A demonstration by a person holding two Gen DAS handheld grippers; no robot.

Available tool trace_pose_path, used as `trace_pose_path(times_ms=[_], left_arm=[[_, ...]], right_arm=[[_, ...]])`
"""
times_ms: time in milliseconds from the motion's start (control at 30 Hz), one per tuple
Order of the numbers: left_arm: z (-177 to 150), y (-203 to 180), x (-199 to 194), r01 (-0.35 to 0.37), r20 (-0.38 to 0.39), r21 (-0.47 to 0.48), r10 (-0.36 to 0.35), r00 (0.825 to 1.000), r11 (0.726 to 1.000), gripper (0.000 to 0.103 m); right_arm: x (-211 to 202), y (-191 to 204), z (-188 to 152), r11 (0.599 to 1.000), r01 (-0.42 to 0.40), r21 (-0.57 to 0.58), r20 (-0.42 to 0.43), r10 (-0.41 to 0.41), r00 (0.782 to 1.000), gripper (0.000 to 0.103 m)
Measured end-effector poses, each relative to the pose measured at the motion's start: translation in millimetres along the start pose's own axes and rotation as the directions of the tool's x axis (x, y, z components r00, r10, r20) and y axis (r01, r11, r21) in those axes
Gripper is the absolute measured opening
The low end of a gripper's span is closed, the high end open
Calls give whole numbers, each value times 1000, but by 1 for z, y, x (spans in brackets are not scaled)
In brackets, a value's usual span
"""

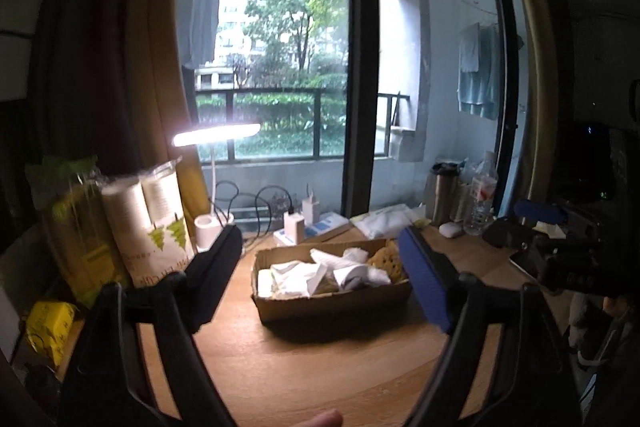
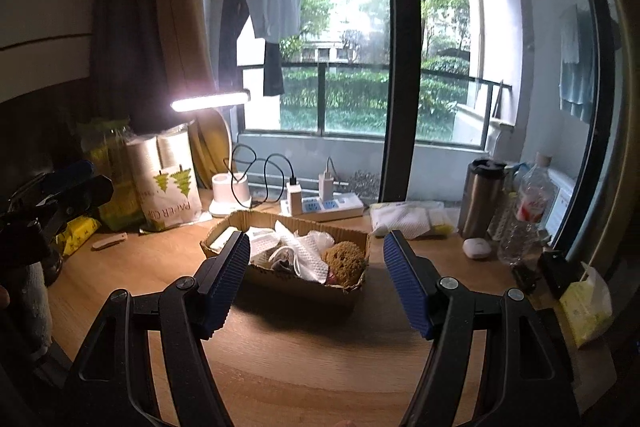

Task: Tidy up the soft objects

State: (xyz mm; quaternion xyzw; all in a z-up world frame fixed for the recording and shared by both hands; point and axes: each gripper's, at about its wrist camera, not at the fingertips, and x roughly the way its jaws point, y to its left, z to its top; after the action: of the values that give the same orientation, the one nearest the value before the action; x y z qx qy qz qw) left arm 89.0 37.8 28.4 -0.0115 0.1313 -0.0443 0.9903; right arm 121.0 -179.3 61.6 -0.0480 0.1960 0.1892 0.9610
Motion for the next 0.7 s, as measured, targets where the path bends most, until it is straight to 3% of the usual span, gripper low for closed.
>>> trace_pose_path(times_ms=[133, 267, 367, 700], left_arm=[[11, -7, -21, -2, 39, 17, 1, 999, 1000, 98], [18, -13, -36, -19, 61, 30, 17, 998, 999, 100], [24, -16, -45, -35, 68, 37, 32, 997, 999, 102], [43, -11, -70, -82, 148, -21, 84, 985, 996, 102]], right_arm=[[-20, 1, 3, 1000, 10, -3, 34, -10, 999, 73], [-43, 2, 7, 1000, 21, -9, 72, -20, 997, 75], [-58, 2, 13, 999, 35, -5, 104, -34, 994, 90], [-89, -8, 26, 997, 75, 32, 176, -79, 981, 91]])
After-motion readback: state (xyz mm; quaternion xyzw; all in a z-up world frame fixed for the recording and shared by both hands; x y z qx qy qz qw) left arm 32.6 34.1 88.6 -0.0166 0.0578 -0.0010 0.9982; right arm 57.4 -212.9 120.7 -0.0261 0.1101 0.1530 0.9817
